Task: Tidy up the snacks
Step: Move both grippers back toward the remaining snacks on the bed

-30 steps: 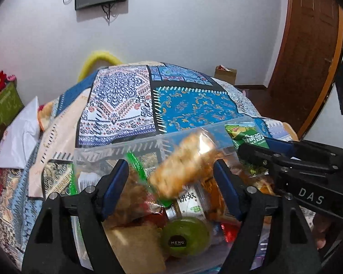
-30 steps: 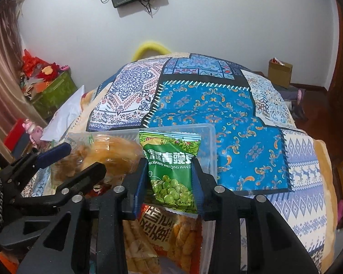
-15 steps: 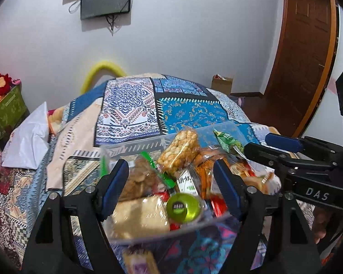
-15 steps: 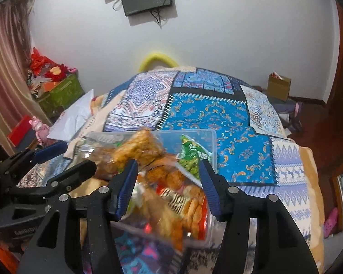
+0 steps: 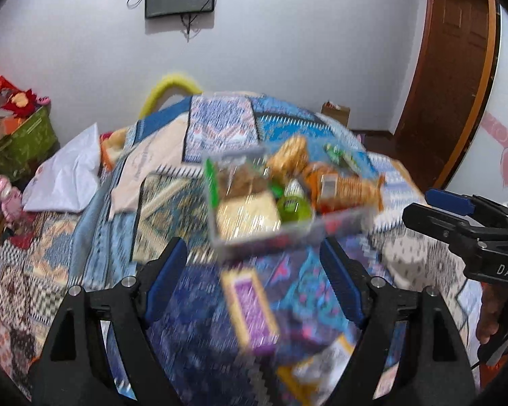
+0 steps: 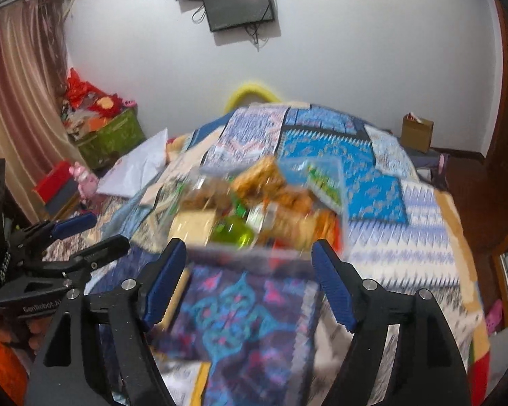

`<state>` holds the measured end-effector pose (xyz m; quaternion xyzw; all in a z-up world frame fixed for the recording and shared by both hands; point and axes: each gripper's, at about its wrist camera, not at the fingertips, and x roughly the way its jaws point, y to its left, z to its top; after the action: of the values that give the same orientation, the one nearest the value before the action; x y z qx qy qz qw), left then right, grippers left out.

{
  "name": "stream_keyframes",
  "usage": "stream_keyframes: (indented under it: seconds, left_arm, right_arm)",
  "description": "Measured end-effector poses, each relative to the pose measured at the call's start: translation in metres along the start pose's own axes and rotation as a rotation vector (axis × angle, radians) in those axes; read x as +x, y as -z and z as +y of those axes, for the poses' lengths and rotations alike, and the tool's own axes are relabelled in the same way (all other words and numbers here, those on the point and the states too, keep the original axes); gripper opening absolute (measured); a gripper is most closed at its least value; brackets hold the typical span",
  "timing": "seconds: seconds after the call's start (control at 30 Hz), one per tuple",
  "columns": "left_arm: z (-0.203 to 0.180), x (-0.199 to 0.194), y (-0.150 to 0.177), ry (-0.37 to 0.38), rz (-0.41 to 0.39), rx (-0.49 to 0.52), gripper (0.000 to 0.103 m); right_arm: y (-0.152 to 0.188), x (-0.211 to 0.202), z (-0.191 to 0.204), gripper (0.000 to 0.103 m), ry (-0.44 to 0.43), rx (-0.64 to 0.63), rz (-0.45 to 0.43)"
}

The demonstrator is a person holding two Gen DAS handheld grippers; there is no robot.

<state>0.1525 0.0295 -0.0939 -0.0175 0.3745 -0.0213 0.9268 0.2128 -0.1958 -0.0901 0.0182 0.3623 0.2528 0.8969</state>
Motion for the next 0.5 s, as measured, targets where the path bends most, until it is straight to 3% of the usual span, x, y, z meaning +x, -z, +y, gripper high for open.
stream_keyframes:
  seconds: [0.23,0.5]
  left_arm:
    - [0.017,-0.015,0.054,-0.038,0.071,0.012,0.081]
    - [0.038,-0.015,0.098,-0.026,0.143,-0.057,0.081]
  right_arm:
    - [0.050,0.013,0.027,0.074,-0.038,-0.001,0.115]
    - [0.102,0.043,0.051,0.074,-0.066,0.017,0.266]
